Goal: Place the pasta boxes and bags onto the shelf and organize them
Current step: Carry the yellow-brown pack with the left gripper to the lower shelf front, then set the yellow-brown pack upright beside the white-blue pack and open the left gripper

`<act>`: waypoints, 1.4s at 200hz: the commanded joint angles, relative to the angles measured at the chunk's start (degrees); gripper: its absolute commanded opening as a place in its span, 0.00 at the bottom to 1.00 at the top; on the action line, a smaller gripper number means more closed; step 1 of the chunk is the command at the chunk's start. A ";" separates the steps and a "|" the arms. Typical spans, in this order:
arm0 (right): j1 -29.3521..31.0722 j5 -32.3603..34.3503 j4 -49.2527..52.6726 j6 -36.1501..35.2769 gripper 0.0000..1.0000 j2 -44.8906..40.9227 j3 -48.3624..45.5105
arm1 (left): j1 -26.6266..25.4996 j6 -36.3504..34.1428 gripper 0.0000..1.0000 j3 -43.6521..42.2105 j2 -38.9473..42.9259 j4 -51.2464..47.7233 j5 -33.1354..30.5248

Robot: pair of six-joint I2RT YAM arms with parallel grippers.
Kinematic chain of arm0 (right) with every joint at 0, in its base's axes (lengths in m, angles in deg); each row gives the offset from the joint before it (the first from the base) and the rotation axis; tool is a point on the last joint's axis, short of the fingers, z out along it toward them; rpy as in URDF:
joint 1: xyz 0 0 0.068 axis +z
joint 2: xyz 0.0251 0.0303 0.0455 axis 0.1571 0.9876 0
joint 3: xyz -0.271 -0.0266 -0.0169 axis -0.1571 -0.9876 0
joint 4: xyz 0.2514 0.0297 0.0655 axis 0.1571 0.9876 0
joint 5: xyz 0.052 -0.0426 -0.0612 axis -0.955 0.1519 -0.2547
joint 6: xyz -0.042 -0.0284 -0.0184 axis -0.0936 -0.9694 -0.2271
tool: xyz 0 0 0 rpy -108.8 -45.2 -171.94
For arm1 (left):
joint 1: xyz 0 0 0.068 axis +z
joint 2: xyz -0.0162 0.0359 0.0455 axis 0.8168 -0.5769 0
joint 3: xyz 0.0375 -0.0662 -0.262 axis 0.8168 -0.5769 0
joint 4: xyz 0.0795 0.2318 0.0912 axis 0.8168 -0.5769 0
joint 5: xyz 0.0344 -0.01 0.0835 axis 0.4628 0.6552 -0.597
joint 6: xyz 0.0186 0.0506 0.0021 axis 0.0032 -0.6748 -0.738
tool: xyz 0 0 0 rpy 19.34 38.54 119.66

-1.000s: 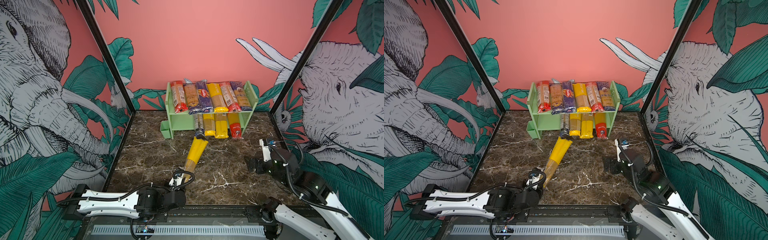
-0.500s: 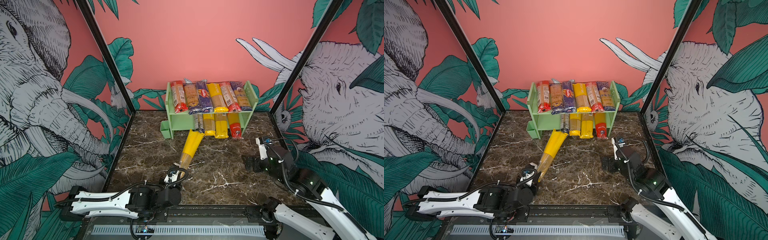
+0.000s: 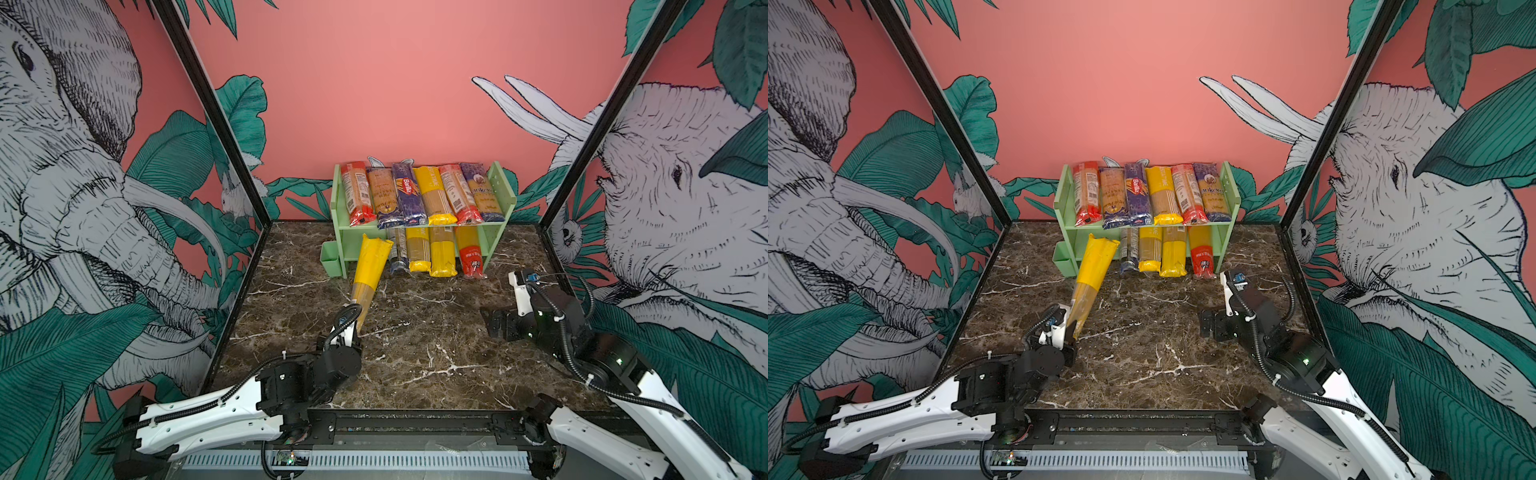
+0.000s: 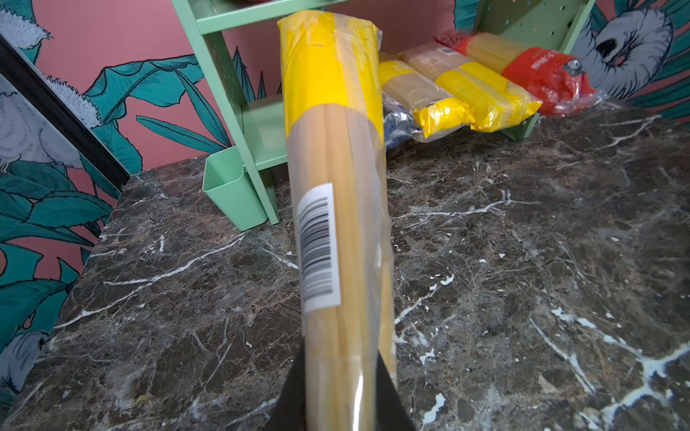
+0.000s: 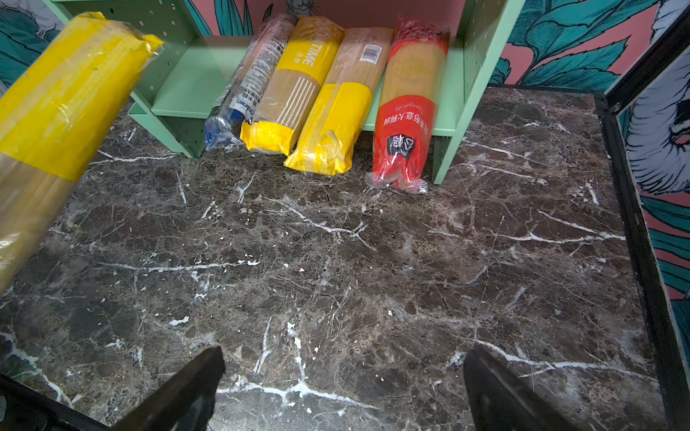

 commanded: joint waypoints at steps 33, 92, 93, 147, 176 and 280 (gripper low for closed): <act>-0.02 0.83 -0.68 -0.82 0.99 -0.98 1.05 | 9.81 -4.12 0.00 3.79 -3.58 14.61 5.27; 0.02 1.95 -1.06 -1.69 0.99 -0.37 0.39 | 22.08 -6.42 0.00 5.67 -10.31 23.52 15.56; 0.02 1.96 -1.10 -1.70 0.99 -0.38 0.39 | 22.32 -6.39 0.00 5.79 -10.49 23.69 15.73; -0.07 3.96 -0.78 -2.86 0.99 -0.77 -0.02 | 32.01 -5.82 0.00 11.25 -22.60 32.93 23.41; -0.10 4.17 -1.65 -2.82 0.99 -0.98 -1.35 | 35.58 -4.78 0.00 14.38 -30.24 39.11 25.81; -0.72 6.63 -2.97 -6.02 1.00 1.98 -3.03 | 38.73 -7.02 0.00 26.27 -49.27 48.10 25.62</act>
